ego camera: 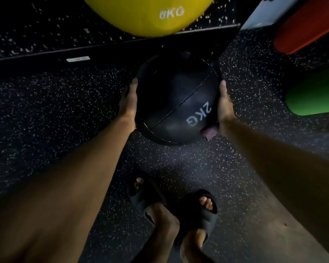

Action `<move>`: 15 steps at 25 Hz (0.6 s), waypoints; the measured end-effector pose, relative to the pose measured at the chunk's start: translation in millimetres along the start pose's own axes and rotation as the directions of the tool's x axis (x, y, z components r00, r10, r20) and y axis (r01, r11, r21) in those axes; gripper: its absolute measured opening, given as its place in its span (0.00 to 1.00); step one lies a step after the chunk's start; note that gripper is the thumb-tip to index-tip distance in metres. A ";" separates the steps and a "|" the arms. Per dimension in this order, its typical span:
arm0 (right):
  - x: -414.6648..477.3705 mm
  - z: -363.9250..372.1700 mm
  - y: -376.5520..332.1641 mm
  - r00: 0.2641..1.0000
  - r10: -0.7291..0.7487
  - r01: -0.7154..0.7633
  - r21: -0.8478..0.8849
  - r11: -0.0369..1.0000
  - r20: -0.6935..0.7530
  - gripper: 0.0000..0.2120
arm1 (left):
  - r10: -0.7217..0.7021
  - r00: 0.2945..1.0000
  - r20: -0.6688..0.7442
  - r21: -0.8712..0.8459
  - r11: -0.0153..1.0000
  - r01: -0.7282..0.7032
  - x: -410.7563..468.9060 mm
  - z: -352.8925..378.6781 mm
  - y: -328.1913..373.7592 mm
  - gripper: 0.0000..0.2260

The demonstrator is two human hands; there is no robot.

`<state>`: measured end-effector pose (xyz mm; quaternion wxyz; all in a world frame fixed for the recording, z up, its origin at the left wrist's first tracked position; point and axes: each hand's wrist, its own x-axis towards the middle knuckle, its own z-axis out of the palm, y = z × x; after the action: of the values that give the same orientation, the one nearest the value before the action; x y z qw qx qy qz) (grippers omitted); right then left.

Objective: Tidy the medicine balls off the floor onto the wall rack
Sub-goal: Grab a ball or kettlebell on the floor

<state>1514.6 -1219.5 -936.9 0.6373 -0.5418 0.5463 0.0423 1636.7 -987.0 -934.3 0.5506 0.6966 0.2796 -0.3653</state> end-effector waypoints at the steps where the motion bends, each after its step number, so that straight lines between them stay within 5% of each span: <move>1: 8.0 -3.9 10.1 1.000 -0.010 0.010 0.025 1.000 0.001 0.51 | 0.017 1.000 0.008 -0.009 1.000 -0.017 0.4 0.0 -4.3 0.40; 8: -89.2 -32.2 17.1 0.996 -0.039 0.041 0.021 0.999 -0.081 0.31 | 0.005 1.000 0.016 0.004 1.000 -0.005 -87.5 -13.0 -27.5 0.34; 15: -243.6 -73.7 -51.4 0.989 -0.082 0.082 -0.003 0.997 -0.120 0.32 | 0.086 0.994 -0.064 0.046 0.995 -0.083 -238.2 -44.2 18.1 0.28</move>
<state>1402.5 -1163.8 -709.4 0.6050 -0.5647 0.5611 -0.0171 1522.6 -945.3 -723.9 0.5408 0.7313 0.2597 -0.3244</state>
